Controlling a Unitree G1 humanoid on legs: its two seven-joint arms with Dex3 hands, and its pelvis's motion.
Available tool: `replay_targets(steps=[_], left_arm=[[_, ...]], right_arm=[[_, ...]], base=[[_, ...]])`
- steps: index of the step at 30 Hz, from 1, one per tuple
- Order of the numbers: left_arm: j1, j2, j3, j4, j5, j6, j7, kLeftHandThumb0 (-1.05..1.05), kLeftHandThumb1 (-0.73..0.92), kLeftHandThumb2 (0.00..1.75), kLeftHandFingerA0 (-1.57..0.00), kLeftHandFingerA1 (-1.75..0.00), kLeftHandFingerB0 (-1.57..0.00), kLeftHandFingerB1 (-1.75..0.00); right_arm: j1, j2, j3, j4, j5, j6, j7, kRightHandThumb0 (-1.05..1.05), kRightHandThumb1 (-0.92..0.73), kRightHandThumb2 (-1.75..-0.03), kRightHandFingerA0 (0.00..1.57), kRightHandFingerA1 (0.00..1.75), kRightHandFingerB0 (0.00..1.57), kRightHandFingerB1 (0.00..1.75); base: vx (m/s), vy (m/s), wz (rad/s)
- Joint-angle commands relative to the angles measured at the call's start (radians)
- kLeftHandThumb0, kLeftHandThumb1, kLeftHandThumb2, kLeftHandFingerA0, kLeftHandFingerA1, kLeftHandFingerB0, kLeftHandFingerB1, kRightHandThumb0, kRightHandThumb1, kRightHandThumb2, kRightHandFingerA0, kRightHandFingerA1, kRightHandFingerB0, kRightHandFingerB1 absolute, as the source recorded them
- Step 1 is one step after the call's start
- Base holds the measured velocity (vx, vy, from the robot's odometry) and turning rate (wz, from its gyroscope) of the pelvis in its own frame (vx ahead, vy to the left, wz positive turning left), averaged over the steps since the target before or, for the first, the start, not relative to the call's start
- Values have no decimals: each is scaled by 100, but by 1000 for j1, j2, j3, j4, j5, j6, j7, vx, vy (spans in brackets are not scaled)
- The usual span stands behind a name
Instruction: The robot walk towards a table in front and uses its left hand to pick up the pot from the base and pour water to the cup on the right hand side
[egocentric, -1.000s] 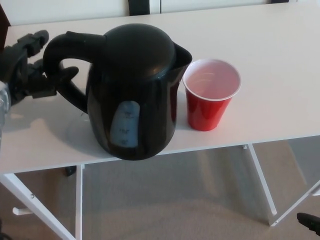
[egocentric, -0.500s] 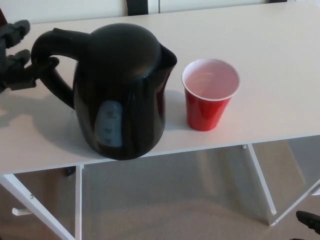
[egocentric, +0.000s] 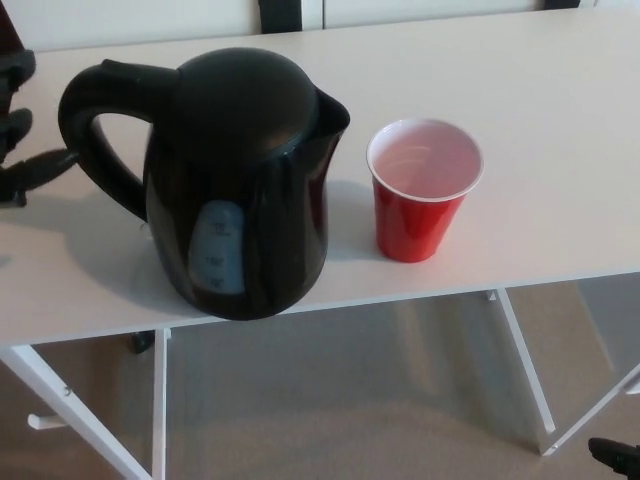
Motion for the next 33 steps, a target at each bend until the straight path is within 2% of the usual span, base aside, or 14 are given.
replay_targets(steps=[1,14,18,20,22,23,24,25,26,27,28,29,30,33], left_arm=[[8,18,-6,-17,-19,43,-59,-80,44,57,0,0,0,0],[89,134,-22,-56,-61,41,-252,-75,42,55,0,0,0,0],[282,156,152,-153,-178,15,-319,-74,44,54,0,0,0,0],[413,156,253,-208,-225,-2,-353,-81,45,56,0,0,0,0],[552,143,390,-238,-291,-21,-398,-73,46,55,0,0,0,0],[596,136,429,-247,-303,-30,-411,-72,39,72,0,0,0,0],[638,130,473,-249,-319,-41,-428,-73,40,73,0,0,0,0],[675,125,516,-249,-334,-50,-444,-73,40,73,0,0,0,0],[709,108,558,-261,-354,-43,-441,-71,47,55,0,0,0,0],[751,84,630,-233,-402,-28,-456,-65,41,69,0,0,0,0],[801,52,720,-179,-459,-19,-476,-63,51,56,0,0,0,-2],[810,45,731,-171,-455,-28,-471,-63,51,56,0,0,0,-2],[841,19,761,-134,-443,-51,-443,-74,45,81,0,-4,0,-10],[874,-59,801,60,-392,-171,-355,-70,53,86,0,-18,0,-15]], right_arm=[[-3,-15,-3,18,0,-18,4,-23,-56,-56,46,41,36,36],[-8,-4,10,-1,-9,-17,-7,-28,-51,-64,42,45,36,42],[-13,-2,9,17,-7,-19,-10,-21,-56,-56,45,40,38,37],[-8,-9,11,31,-12,-20,-8,-23,-56,-57,45,40,38,36],[-16,-17,12,48,-19,-8,-17,-31,-50,-64,42,44,36,41],[-16,-19,12,58,-19,-11,-15,-23,-55,-56,46,40,38,36],[-19,-19,10,68,-17,-13,-15,-23,-55,-56,47,40,38,36],[-24,-19,9,77,-15,-15,-15,-23,-55,-56,47,40,38,36],[-27,-18,6,90,-12,-15,-14,-31,-50,-64,42,44,36,41],[-34,-16,-4,101,-1,-9,-15,-20,-56,-56,46,40,36,36],[-44,-13,-20,112,15,1,-20,-20,-56,-56,47,40,36,36],[-45,-13,-21,116,15,2,-23,-20,-56,-56,47,40,36,36],[-49,-15,-27,130,19,-4,-20,-20,-58,-57,44,40,35,35],[-53,-14,-66,159,56,3,-11,-20,-58,-56,41,38,32,34]], base=[[0,0,0],[0,0,0],[0,0,0],[0,0,0],[0,0,0],[0,0,0],[0,0,0],[0,0,0],[0,0,0],[0,0,0],[0,0,0],[0,0,0],[0,0,0],[0,0,0]])
